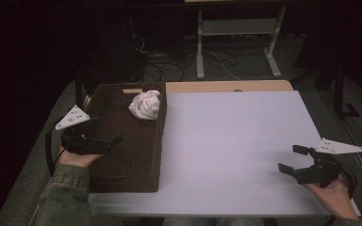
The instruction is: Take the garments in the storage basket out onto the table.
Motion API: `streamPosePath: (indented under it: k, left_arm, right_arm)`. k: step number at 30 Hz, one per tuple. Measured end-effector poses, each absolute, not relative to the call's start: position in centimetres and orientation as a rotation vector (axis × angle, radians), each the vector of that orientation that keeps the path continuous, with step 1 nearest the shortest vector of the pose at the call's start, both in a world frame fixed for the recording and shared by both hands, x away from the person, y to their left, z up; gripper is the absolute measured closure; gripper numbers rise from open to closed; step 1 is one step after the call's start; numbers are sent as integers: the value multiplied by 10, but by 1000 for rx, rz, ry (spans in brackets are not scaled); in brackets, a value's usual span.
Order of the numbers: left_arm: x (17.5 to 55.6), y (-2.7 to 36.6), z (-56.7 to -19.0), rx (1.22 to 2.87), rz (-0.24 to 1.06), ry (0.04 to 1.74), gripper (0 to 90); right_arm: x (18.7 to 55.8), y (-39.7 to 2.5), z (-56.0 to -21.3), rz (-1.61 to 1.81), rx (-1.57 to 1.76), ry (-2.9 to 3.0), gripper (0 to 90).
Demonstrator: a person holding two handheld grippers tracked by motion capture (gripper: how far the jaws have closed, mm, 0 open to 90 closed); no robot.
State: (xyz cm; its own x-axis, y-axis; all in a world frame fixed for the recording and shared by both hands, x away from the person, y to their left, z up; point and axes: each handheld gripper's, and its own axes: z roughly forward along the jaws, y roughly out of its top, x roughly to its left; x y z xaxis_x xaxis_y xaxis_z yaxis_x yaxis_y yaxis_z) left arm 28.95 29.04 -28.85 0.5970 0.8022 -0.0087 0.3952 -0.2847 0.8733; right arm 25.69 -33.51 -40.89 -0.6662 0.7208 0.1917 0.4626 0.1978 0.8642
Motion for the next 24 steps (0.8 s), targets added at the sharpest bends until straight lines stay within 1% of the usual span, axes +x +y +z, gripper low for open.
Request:
streamPosePath:
  k: [3,12,24]
  left_arm:
    - [296,288,-283,1927,556,948,0]
    - [314,286,-274,1946,533,946,0]
    - [342,271,-263,2026,505,904,0]
  right_arm:
    - [257,-335,-409,1454,1128,2218,0]
    - [256,-334,-409,1447,1133,2227,0]
    - [255,-334,-409,1444,1124,2225,0]
